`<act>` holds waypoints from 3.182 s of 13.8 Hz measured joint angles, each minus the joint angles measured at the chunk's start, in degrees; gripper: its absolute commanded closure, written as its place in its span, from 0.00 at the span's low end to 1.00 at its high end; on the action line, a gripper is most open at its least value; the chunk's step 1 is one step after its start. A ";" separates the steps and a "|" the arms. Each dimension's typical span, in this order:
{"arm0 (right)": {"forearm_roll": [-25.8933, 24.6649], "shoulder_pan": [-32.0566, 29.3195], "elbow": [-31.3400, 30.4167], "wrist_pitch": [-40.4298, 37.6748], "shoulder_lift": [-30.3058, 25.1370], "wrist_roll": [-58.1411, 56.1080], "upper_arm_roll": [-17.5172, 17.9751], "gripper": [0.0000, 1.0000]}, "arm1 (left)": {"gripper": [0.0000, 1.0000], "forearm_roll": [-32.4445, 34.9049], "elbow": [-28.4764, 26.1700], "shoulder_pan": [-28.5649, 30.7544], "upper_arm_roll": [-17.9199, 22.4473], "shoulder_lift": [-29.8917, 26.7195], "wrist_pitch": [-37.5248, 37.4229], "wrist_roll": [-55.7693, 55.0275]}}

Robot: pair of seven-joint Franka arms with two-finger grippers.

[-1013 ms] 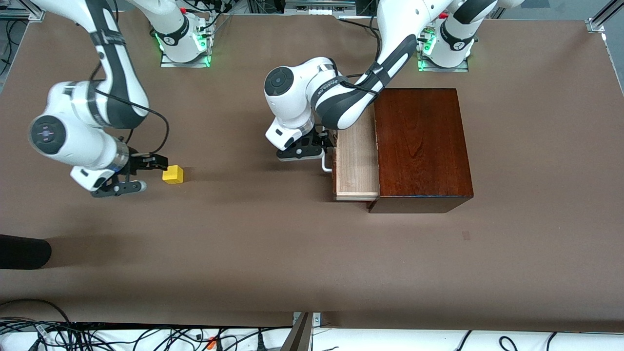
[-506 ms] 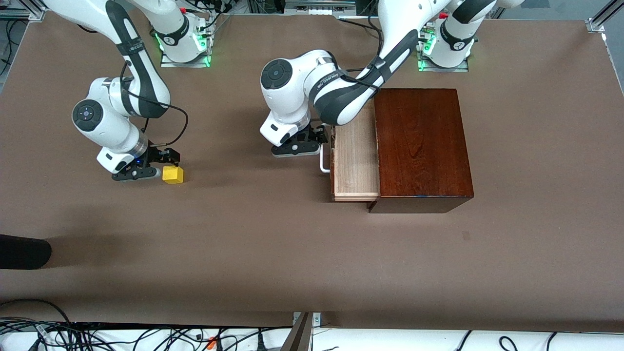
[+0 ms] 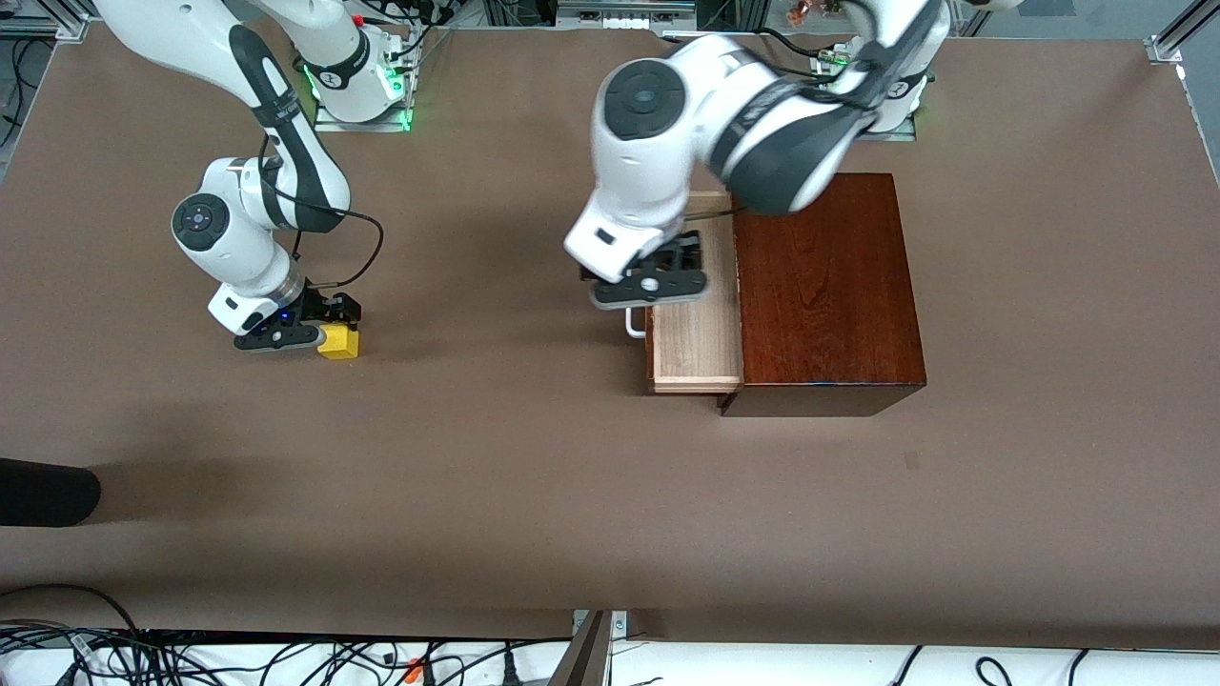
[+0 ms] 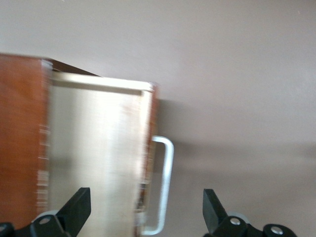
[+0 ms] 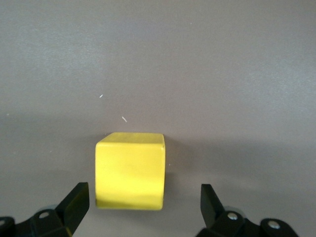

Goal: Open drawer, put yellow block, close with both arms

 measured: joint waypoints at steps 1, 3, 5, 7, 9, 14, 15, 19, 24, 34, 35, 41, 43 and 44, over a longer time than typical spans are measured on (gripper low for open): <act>0.17 0.00 0.01 0.90 0.69 0.01 0.09 0.08 | 0.00 -0.73 -0.02 2.50 0.01 -1.42 -1.45 2.31; 0.21 0.00 0.08 1.83 1.46 0.02 0.33 0.14 | 0.00 -1.75 -0.10 7.10 0.01 -3.53 -3.54 6.36; 0.22 0.00 0.29 1.92 1.47 0.02 0.40 0.18 | 0.00 -2.17 -0.53 10.42 -0.02 -4.93 -4.49 9.62; 0.23 0.00 0.68 1.93 1.47 0.02 0.41 0.28 | 0.00 -2.79 -1.56 12.74 -0.03 -6.33 -4.88 11.87; 0.23 0.01 0.97 1.93 1.46 0.02 0.42 0.46 | 0.00 -4.29 -1.98 15.09 -0.03 -7.38 -5.57 14.54; 0.24 0.01 1.22 1.93 1.45 0.02 0.50 0.82 | 0.00 -9.43 -5.67 21.85 2.79 -12.52 -6.98 26.93; 0.24 0.00 1.34 1.88 1.43 0.02 0.53 0.82 | 0.00 -11.43 -7.98 21.86 5.97 -14.82 -7.00 30.81; 0.24 0.07 6.39 -5.71 0.40 0.00 2.07 0.82 | 0.00 -15.12 -15.24 19.72 18.88 -22.93 -7.30 41.82; 0.25 0.38 23.29 -30.75 -2.07 0.00 6.09 0.82 | 0.00 -15.16 -17.54 17.66 23.76 -27.11 -9.96 46.85; 0.31 20.25 48.84 -57.83 -1.57 0.09 9.91 0.81 | 0.00 -10.22 -19.15 17.12 21.88 -28.58 -9.96 49.65; 0.30 23.26 49.86 -57.87 -1.26 0.09 9.94 0.81 | 0.00 -10.20 -19.28 17.14 21.93 -28.74 -9.97 49.96; -3.44 37.15 65.39 -56.50 11.26 -0.16 9.89 0.81 | 0.00 -10.18 -19.38 17.17 22.00 -29.07 -10.07 50.39; -5.84 39.38 69.71 -52.41 16.41 -0.62 9.84 0.81 | 0.00 -10.18 -19.42 17.17 21.98 -29.07 -10.07 50.39; -7.19 40.09 70.74 -49.99 18.23 -1.21 9.81 0.81 | 0.00 -10.18 -19.46 17.17 21.96 -29.05 -10.08 50.39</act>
